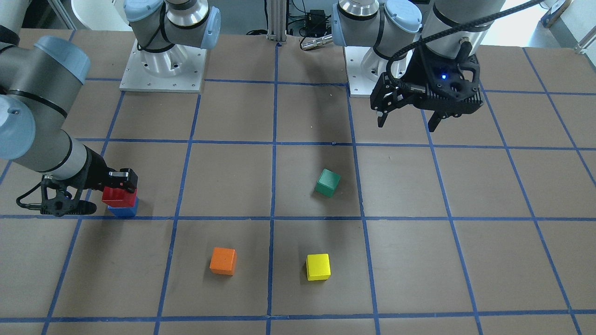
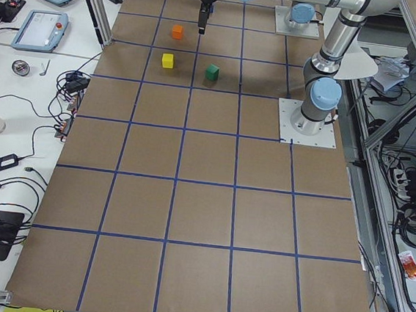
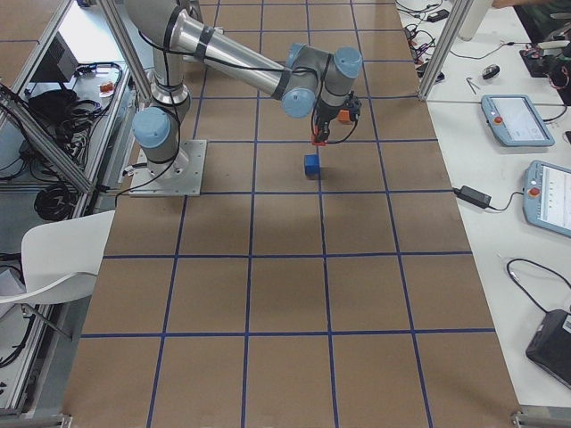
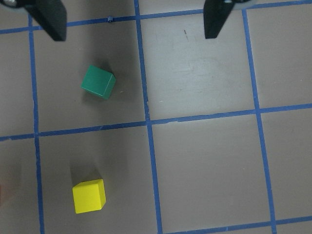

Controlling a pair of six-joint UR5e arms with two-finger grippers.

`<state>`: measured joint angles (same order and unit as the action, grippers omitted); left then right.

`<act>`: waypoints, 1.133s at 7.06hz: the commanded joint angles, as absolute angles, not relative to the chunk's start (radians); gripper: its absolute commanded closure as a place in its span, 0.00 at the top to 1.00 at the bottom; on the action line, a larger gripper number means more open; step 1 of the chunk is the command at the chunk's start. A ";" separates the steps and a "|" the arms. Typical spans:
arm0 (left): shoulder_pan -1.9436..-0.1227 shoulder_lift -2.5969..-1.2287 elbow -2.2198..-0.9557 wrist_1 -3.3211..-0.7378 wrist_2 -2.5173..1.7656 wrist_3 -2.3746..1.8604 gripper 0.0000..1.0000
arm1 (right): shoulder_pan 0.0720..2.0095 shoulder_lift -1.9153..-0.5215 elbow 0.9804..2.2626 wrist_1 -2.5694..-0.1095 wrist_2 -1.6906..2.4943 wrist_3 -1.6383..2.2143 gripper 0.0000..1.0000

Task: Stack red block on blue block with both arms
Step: 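Lift the red cube with the right gripper over the blue cube, then lower the red cube onto the blue cube with the right gripper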

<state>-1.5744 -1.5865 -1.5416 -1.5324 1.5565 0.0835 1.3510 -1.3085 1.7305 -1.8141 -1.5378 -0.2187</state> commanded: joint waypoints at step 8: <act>-1.580 -1.557 -1.542 -1.542 1.542 0.091 1.00 | 1.295 -1.327 1.882 -2.005 -1.554 -0.314 0.00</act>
<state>-1.5798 -1.5713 -1.5408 -1.5379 1.5395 0.0890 1.2935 -1.3268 1.8791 -2.0024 -1.5539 -0.3143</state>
